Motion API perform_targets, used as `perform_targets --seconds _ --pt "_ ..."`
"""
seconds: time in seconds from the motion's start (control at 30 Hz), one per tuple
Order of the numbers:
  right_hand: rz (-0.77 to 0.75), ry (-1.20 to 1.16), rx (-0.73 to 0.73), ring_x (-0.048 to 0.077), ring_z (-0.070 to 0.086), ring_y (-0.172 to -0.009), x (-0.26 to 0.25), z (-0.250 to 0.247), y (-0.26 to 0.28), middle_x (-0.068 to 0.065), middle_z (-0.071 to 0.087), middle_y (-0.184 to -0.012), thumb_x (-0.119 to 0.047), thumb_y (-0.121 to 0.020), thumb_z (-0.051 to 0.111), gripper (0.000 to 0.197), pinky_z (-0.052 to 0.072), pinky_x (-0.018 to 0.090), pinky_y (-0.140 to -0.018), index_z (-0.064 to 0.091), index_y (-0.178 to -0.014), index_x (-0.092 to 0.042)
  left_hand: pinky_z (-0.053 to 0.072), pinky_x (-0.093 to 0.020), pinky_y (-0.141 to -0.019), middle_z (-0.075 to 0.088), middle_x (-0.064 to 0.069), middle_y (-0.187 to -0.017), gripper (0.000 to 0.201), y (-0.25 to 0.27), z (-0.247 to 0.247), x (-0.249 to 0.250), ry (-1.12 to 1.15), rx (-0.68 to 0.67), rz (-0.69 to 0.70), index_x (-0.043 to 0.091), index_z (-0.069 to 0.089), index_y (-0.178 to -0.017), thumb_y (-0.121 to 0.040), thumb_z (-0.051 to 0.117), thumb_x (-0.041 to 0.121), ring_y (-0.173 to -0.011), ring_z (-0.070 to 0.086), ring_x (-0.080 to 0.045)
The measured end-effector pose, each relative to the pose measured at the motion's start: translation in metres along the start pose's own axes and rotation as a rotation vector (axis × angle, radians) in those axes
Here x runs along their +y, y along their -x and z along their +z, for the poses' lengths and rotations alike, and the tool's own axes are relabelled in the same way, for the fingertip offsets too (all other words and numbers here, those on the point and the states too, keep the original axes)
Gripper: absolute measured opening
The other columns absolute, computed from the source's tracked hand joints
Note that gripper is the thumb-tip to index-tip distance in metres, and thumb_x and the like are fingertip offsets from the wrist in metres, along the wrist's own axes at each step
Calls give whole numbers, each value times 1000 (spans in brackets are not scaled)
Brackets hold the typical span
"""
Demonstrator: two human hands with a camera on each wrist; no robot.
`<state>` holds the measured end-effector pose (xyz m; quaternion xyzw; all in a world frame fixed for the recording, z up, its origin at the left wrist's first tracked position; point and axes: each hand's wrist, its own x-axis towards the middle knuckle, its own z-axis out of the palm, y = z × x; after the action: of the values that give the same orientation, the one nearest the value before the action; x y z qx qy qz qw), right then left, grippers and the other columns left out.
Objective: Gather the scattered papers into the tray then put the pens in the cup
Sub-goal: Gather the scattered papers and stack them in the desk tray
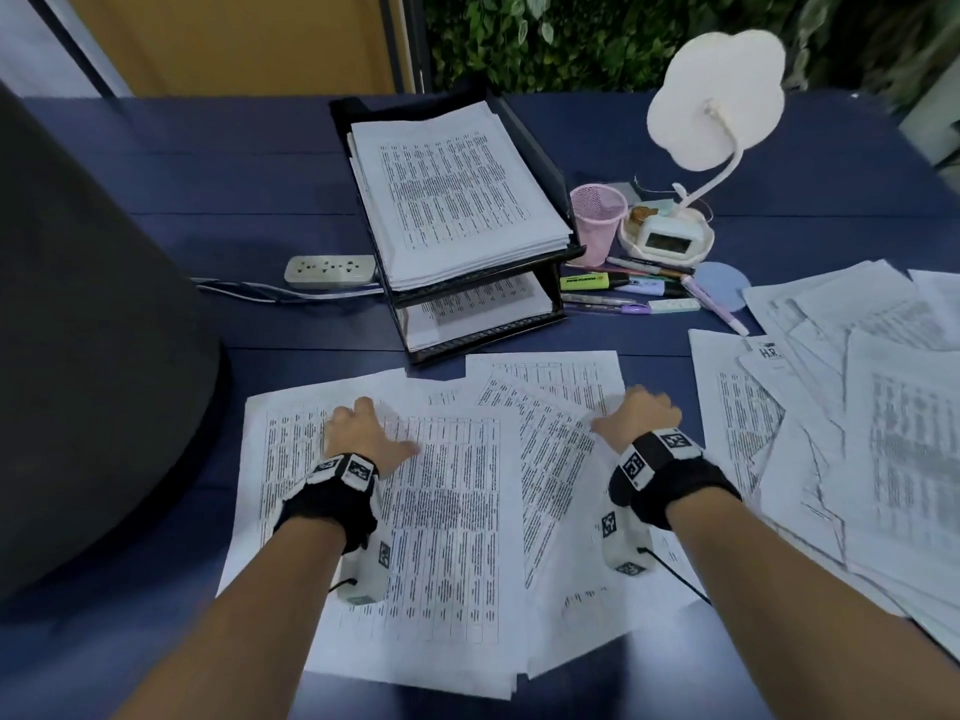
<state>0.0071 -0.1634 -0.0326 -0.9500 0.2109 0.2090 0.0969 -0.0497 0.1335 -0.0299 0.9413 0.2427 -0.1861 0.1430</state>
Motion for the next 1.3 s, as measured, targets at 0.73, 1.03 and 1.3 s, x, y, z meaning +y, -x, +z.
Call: perform_targets --seconds 0.73,1.03,1.3 --pt "113 84 -97 24 48 -121 6 -5 19 13 44 -132 -53 -68 76 91 45 34 -92 33 -132 -6 37 -40 -105 43 -17 -132 106 1 2 18 -75 -64 -190 3 33 -133 -59 76 65 -125 41 -33" --pt "24 -131 -270 27 63 -92 24 -6 13 6 63 -93 -37 -74 76 55 51 30 -75 57 -111 -2 48 -31 -69 56 -5 -98 66 6 1 27 396 -45 -13 15 39 -124 -72 79 17 -86 56 -24" --pt "25 -100 -368 28 54 -114 33 -33 14 13 54 -129 -41 -89 61 61 40 25 -75 45 -134 -2 47 -28 -81 62 -2 -103 47 4 -3 54 785 12 235 15 53 -120 -79 76 19 -94 59 -20"
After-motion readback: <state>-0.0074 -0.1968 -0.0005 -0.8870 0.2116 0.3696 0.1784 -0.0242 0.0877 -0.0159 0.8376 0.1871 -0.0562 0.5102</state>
